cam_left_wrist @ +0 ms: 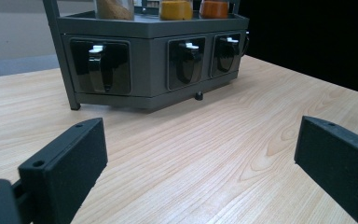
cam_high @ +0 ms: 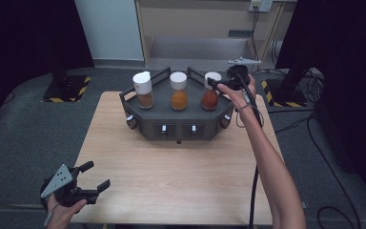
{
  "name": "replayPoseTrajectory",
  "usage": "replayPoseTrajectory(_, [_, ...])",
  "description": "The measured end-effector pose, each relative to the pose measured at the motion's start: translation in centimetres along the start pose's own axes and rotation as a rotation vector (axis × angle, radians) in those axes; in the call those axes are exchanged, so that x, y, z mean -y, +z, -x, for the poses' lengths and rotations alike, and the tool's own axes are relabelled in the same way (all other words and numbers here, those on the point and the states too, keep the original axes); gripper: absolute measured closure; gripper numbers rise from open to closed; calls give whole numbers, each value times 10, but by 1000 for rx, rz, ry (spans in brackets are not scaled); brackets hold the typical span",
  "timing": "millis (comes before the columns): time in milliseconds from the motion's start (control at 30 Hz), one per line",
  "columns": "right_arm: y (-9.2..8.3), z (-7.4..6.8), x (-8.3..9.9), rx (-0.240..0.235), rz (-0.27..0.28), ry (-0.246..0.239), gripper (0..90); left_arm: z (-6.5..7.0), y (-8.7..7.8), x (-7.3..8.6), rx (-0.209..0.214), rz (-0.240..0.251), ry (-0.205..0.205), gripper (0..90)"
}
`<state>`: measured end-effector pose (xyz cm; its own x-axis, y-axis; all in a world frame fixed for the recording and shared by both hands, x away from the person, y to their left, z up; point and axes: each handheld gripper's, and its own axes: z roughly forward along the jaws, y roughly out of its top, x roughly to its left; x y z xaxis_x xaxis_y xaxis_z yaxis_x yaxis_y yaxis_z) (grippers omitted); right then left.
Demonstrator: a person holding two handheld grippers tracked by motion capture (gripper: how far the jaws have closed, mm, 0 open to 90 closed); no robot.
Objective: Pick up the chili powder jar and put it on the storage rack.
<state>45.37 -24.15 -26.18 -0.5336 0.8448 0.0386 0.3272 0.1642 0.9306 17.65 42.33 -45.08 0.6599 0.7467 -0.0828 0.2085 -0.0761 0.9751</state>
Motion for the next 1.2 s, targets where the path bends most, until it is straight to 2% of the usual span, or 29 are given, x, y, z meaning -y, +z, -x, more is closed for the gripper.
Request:
replayPoseTrajectory(267, [-29,3,-10,-16,60,-18,67,1,0,0,3,6,-1,14])
replayPoseTrajectory(733, [-59,-3,-9,-111,80,-67,64,2,2,0,2,6,-7,15])
replayPoseTrajectory(1200, [-85,-8,14,-202,144,-102,61,2,1,1,-11,5,-21,15])
